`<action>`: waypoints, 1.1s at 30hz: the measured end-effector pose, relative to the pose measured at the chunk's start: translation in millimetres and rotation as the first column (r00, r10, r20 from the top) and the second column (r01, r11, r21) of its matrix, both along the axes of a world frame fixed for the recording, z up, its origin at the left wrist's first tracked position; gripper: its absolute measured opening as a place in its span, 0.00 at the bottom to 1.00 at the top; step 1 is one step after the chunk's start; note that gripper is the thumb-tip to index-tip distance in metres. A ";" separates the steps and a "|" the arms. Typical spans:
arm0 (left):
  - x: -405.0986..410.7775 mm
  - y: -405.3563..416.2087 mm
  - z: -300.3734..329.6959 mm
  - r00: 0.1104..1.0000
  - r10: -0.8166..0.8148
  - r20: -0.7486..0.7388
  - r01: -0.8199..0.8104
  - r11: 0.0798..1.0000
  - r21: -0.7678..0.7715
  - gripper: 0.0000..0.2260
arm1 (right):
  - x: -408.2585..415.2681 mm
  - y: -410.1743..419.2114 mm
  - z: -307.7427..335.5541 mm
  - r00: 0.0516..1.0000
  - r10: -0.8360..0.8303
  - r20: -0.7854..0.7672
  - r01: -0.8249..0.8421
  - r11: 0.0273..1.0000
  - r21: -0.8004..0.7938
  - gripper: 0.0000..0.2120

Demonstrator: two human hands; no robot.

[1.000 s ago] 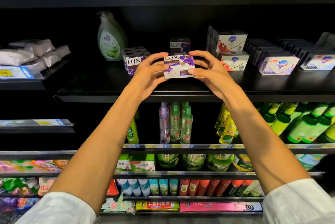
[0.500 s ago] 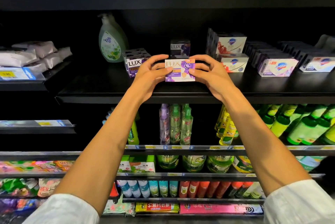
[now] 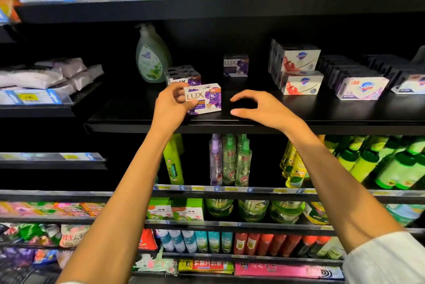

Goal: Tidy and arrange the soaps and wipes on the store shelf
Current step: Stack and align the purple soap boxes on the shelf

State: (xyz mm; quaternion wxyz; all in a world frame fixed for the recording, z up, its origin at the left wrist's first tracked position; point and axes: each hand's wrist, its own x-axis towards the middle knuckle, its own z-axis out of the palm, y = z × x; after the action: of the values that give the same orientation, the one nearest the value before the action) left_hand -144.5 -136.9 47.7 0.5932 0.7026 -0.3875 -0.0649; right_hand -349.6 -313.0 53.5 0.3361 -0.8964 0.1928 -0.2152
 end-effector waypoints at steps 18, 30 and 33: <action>47.3 -12.2 4.9 0.943 0.187 0.276 -0.223 0.969 0.104 0.20 | 1.0 -2.7 -2.9 0.972 0.083 -0.221 -0.116 0.983 -0.144 0.31; 8.7 9.4 -11.9 0.727 0.117 0.676 -0.184 0.982 0.028 0.19 | 11.5 -9.9 5.8 0.994 -0.077 0.083 0.067 0.991 0.118 0.11; -7.7 3.2 -6.9 0.712 -0.272 0.648 0.060 0.942 0.330 0.28 | 29.1 -32.4 10.1 0.956 -0.215 0.199 0.157 0.949 0.272 0.10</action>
State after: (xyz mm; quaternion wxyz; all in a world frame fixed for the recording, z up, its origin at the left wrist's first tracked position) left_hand -152.2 -133.7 40.8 0.2921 0.7163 -0.6273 0.0900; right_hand -320.5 -345.3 63.6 0.4456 -0.7934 0.2632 -0.3203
